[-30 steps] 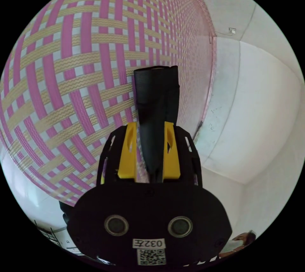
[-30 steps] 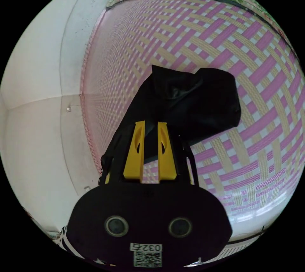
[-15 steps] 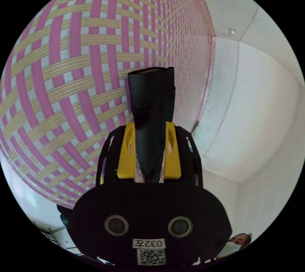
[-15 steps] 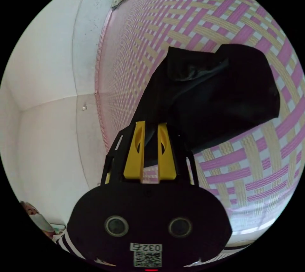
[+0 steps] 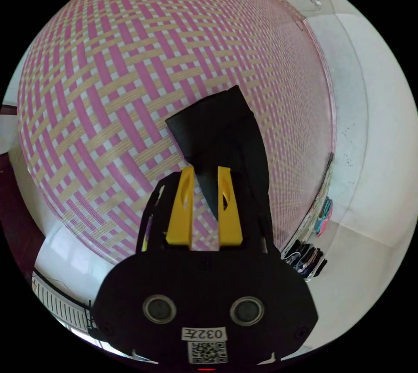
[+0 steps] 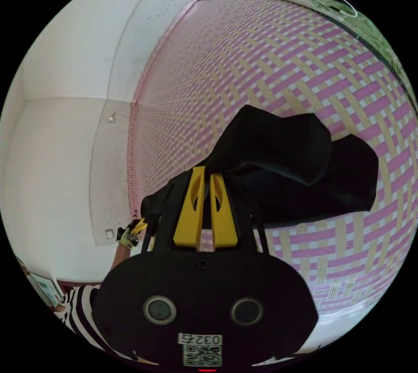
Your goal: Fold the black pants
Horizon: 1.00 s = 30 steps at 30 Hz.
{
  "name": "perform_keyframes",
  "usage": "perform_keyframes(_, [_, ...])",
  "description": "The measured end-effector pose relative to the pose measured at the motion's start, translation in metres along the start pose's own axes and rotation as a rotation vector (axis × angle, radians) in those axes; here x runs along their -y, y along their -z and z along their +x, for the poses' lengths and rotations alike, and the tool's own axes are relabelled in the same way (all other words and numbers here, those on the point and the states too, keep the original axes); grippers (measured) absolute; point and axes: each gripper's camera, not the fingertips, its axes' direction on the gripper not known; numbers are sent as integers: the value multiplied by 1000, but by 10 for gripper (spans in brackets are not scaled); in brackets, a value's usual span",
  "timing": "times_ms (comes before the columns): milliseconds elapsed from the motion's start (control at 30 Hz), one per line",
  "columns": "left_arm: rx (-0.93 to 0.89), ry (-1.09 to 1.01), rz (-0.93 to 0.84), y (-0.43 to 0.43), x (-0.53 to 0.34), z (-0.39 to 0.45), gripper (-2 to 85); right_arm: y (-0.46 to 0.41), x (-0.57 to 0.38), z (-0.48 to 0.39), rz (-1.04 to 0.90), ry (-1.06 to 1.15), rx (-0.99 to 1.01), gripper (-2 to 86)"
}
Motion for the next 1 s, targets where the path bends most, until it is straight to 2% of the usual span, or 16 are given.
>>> perform_keyframes(133, [-108,-66,-14,10,-2,-13,-7,15,-5,-9,50,34,27,-8])
perform_keyframes(200, [-346,-178,11,25,-2,-27,-12,30,-12,-17,86,74,47,-8])
perform_keyframes(267, [-728,-316,12,34,-5,-63,-15,47,-26,-18,108,105,42,-8])
perform_keyframes(333, [-921,-331,-16,26,-8,-103,-15,53,-38,-6,118,87,29,-8])
perform_keyframes(400, [-865,-188,-17,12,-13,-149,-14,42,-46,16,63,40,22,-8])
perform_keyframes(467, [-668,-41,-63,-4,-19,-189,-10,19,-52,47,-20,-35,-3,-8])
perform_keyframes(567, [-715,-49,-9,-2,-28,-196,11,13,-60,63,14,-57,10,-8])
perform_keyframes(733, [-587,-65,-24,-4,-23,-181,48,14,-58,74,43,-82,56,-6])
perform_keyframes(800, [-589,-69,-24,-5,-21,-173,31,17,-55,75,57,-78,52,-5])
perform_keyframes(867, [-573,-101,42,5,-25,-163,2,24,-51,68,72,-41,82,-3])
perform_keyframes(1000, [-677,-61,207,16,-37,-173,-7,36,-49,44,126,95,67,9])
